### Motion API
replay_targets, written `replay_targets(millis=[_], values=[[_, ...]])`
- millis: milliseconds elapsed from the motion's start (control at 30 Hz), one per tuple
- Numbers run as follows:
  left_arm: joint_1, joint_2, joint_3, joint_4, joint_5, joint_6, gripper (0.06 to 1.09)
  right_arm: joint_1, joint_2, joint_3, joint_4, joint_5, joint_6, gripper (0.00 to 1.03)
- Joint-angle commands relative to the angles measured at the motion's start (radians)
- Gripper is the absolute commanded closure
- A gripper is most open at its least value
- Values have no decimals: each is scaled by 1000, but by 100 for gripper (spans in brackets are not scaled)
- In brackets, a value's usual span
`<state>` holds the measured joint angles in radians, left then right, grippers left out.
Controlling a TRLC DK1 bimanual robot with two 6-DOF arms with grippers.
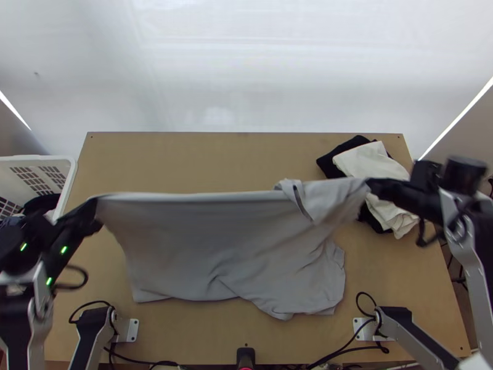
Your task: Fold the t-shirt
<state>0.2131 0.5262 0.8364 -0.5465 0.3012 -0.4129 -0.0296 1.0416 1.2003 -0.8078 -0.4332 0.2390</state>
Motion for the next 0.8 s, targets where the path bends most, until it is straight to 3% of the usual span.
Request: replay_targets(millis=[0, 100, 367, 767], values=[[-126, 282, -105, 327, -93, 13, 105, 34, 248, -13, 219, 22, 10, 100], [-153, 462, -63, 453, -106, 14, 105, 48, 364, 42, 268, 45, 11, 100], [-149, 976, 210, 594, -111, 17, 105, 69, 653, 271, 311, 80, 8, 100], [-116, 1385, 704, 527, -162, 31, 105, 65, 923, 686, 254, 123, 5, 100]])
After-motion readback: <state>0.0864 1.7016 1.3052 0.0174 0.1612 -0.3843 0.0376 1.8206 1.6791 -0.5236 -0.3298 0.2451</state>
